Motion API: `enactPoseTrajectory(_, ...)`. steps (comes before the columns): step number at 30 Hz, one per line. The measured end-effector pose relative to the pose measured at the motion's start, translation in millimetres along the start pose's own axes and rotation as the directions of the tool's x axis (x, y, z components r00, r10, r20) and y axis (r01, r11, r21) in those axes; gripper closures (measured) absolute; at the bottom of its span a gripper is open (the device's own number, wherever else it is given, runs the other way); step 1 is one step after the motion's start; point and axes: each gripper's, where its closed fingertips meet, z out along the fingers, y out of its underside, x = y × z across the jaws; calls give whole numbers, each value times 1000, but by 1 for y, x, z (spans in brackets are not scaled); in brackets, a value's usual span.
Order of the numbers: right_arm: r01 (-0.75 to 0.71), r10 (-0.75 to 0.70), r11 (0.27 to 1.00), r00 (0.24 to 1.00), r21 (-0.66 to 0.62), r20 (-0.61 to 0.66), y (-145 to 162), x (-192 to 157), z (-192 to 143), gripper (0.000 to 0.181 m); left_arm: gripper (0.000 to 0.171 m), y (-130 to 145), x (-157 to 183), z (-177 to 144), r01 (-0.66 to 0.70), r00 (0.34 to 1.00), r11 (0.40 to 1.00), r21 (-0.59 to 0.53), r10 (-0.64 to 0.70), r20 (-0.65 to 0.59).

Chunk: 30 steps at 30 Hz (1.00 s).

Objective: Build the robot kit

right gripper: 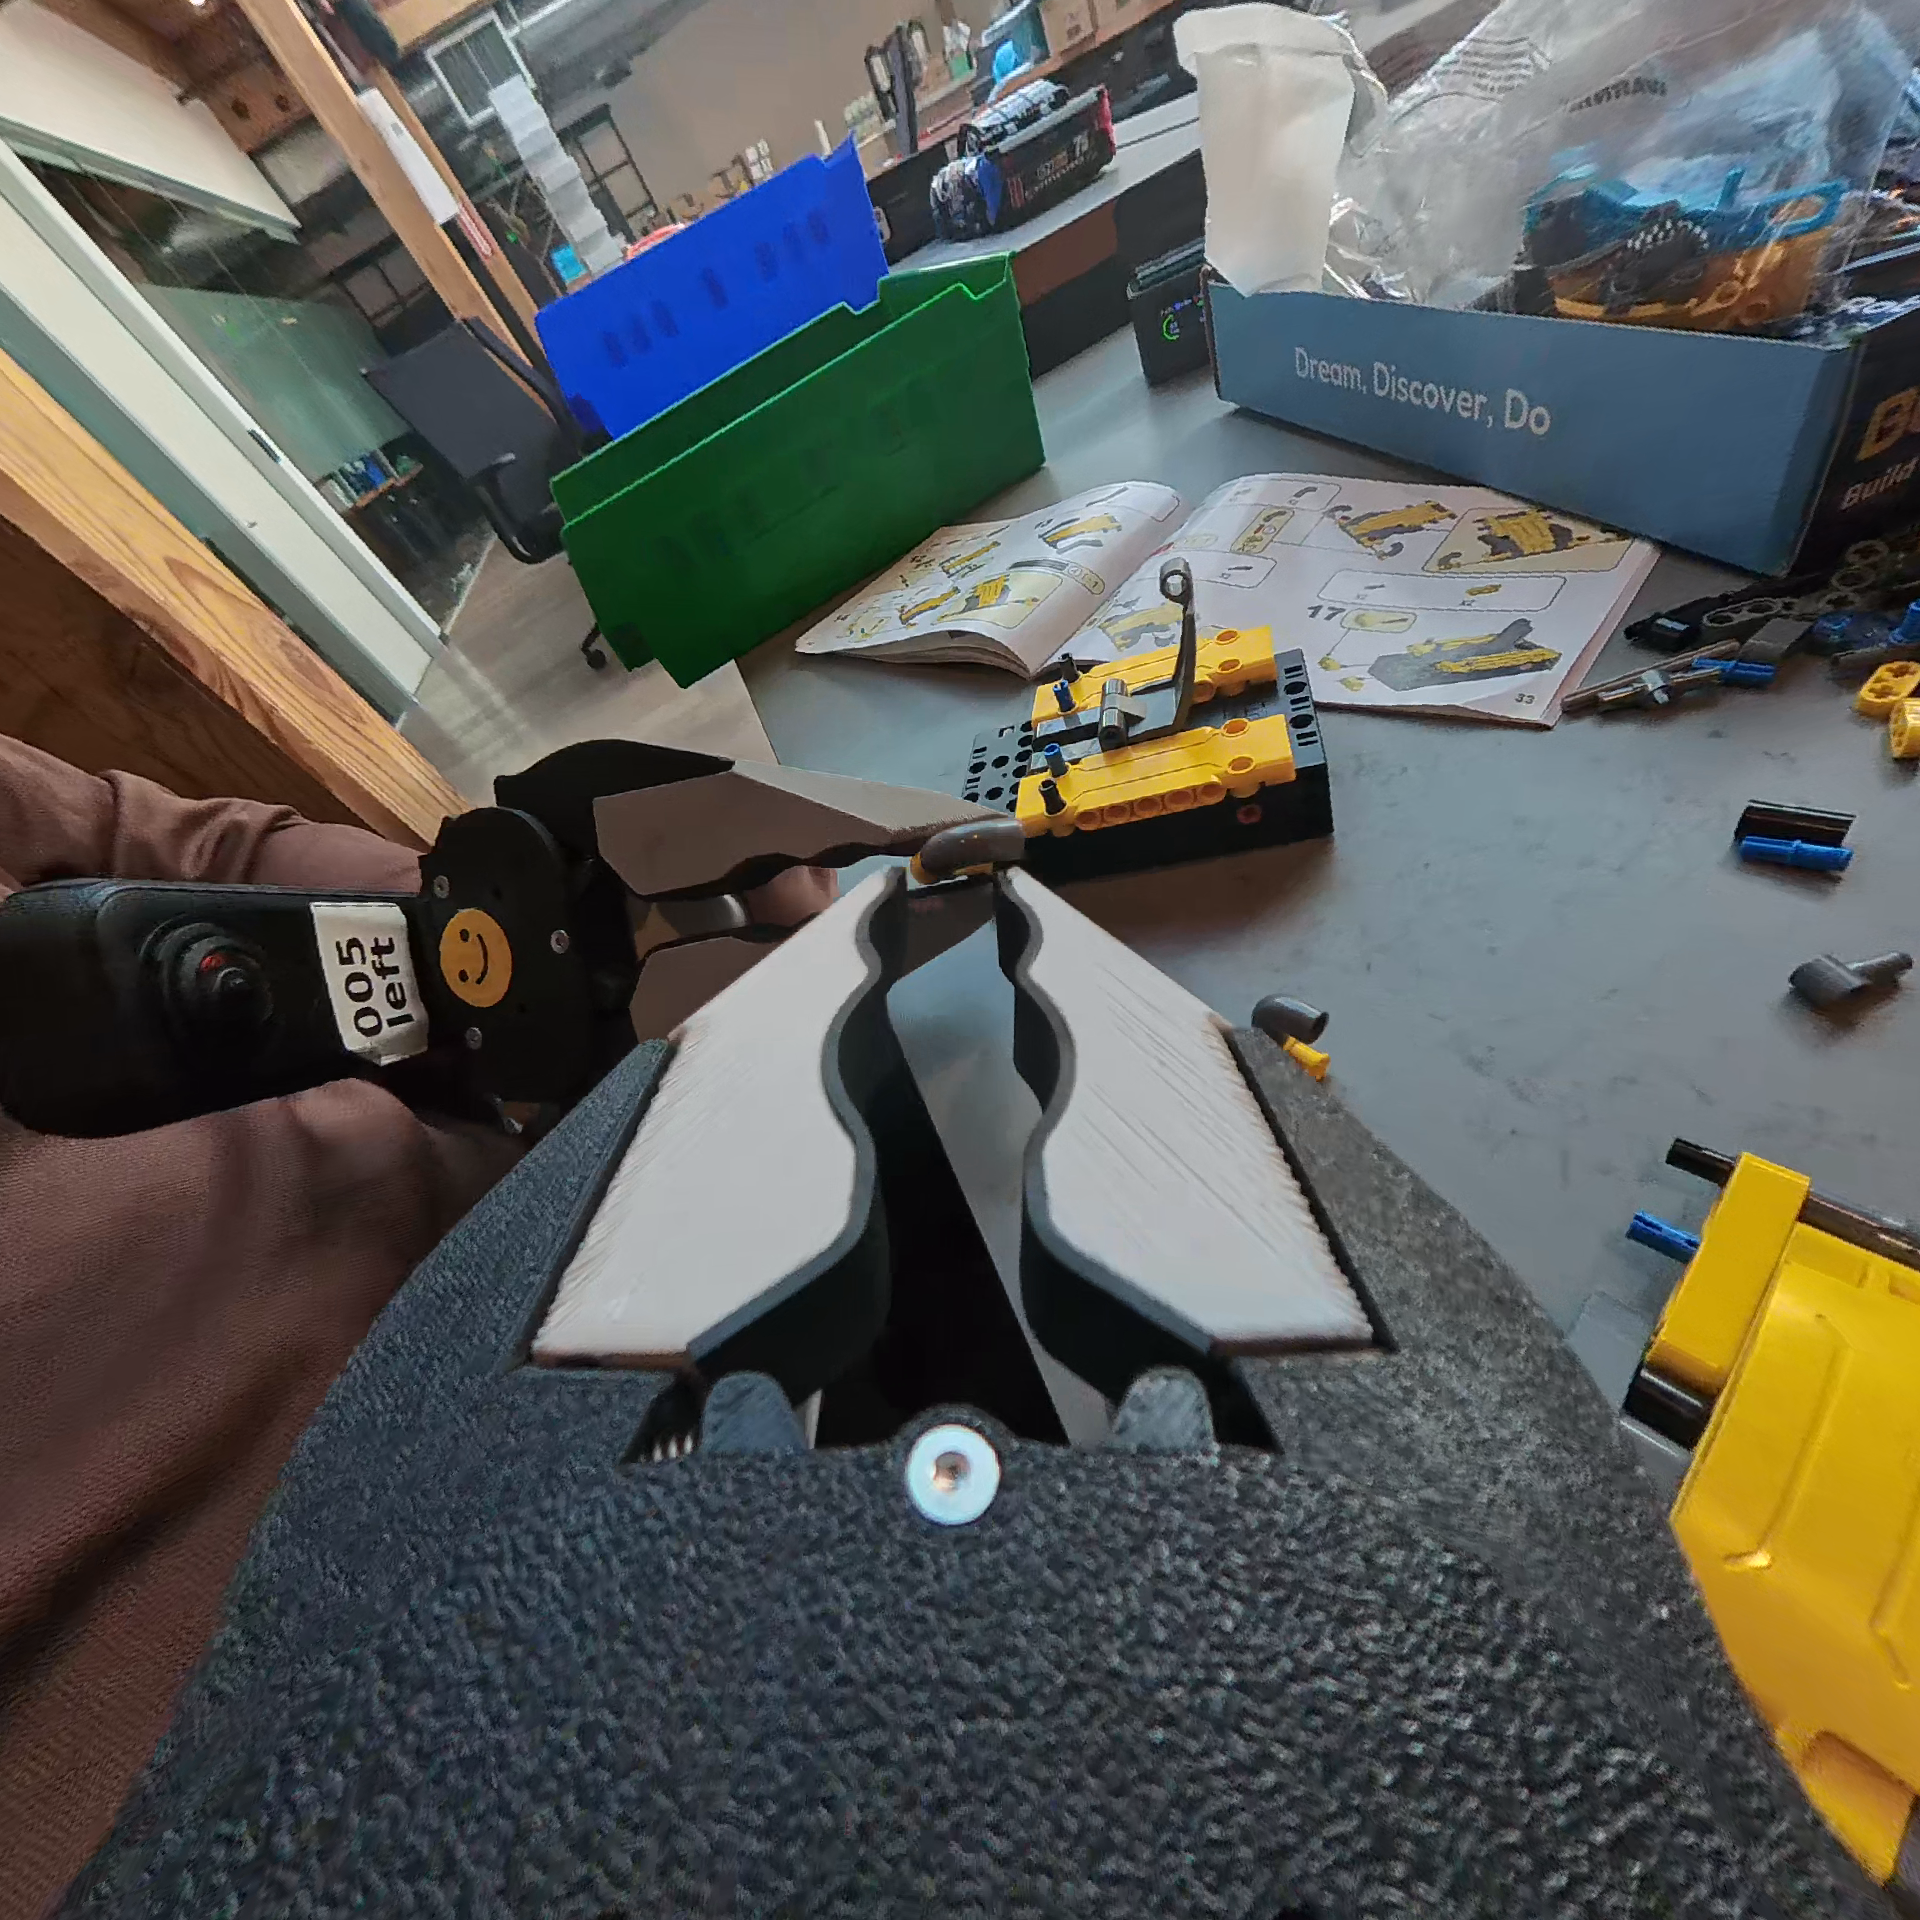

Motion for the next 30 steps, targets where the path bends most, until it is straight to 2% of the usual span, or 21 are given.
enactPoseTrajectory(6, 37, -37, 999, 999, 2, -10, -2, -1, 2, 161, 167, -3, -1, -2, 8, 1000, 1000, 26, -8, 0)
enactPoseTrajectory(10, -2, 1, 1000, 1000, 21, 31, -4, -6, 3, 161, 167, -3, -1, -2, -3, 1000, 1000, 27, 3, 16)
enactPoseTrajectory(16, -39, 39, 999, 999, 2, 11, -1, -1, 6, 164, 167, -6, 8, -2, -78, 997, 996, 41, 77, 22)
enactPoseTrajectory(17, -35, 35, 999, 999, -1, 10, 0, -1, 5, 169, 167, -6, 8, -2, -79, 997, 996, 37, 78, 22)
enactPoseTrajectory(25, 49, -49, 999, 998, -12, -47, -1, 3, 1, 172, 171, -3, 4, -1, 26, 1000, 999, 27, -26, -9)
enactPoseTrajectory(30, 36, -36, 999, 997, 11, -68, -4, 10, -3, 172, 171, -2, 5, -2, 60, 997, 998, 32, -59, -39)
